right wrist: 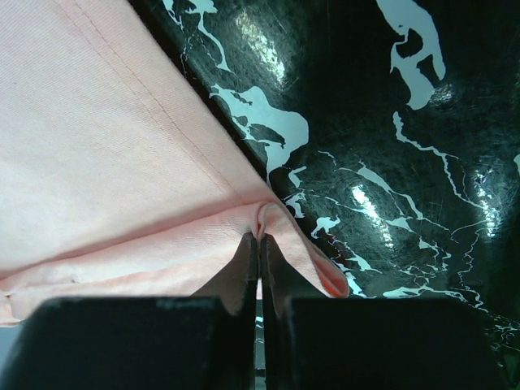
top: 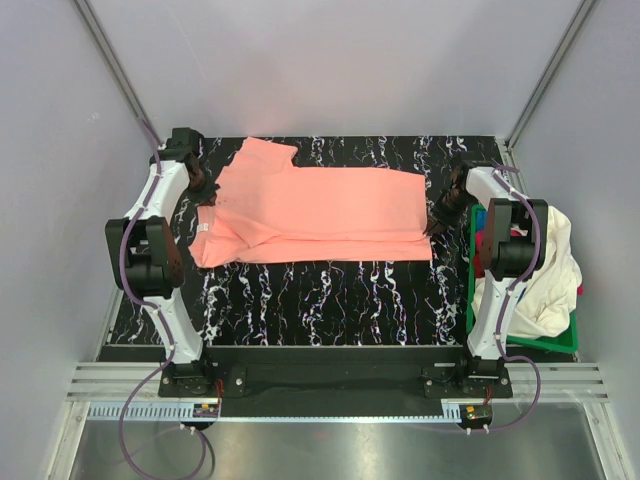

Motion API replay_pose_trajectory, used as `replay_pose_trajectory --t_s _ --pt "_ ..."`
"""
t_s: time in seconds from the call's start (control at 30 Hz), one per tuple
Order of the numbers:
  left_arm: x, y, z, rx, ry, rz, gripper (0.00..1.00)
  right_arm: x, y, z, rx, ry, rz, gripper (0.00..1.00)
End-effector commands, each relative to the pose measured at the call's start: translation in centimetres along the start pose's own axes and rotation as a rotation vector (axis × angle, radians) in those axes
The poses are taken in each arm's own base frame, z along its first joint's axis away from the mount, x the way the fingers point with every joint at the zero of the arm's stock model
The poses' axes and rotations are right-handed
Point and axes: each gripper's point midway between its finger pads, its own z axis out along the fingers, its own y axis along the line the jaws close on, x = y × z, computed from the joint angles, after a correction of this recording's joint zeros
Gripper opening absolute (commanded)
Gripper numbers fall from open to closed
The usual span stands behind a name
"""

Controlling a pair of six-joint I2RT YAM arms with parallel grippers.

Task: Fold and stack the t-shirts
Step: Fold the tshirt

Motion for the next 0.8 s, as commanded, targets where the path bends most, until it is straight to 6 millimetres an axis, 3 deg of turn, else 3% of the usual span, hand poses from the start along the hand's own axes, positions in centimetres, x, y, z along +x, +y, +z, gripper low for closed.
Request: replay_pose_trajectory --t_s 0.0,0.2,0.77 --pt "-2.0 -1.2 -0.9 0.049 -0.053 0.008 0.00 -1.2 0.1 -0.2 -0.004 -0.033 0.003 0.01" --pt "-2.6 -2.6 -1.9 0.104 -0.072 -0.001 0.00 -1.2 0.1 -0.4 -0.002 -0.040 0.007 0.01" --pt "-1.5 -4.7 0.1 0.162 0.019 0.039 0.00 -0.8 -0.1 0.2 -0.001 -0.028 0.032 0.00"
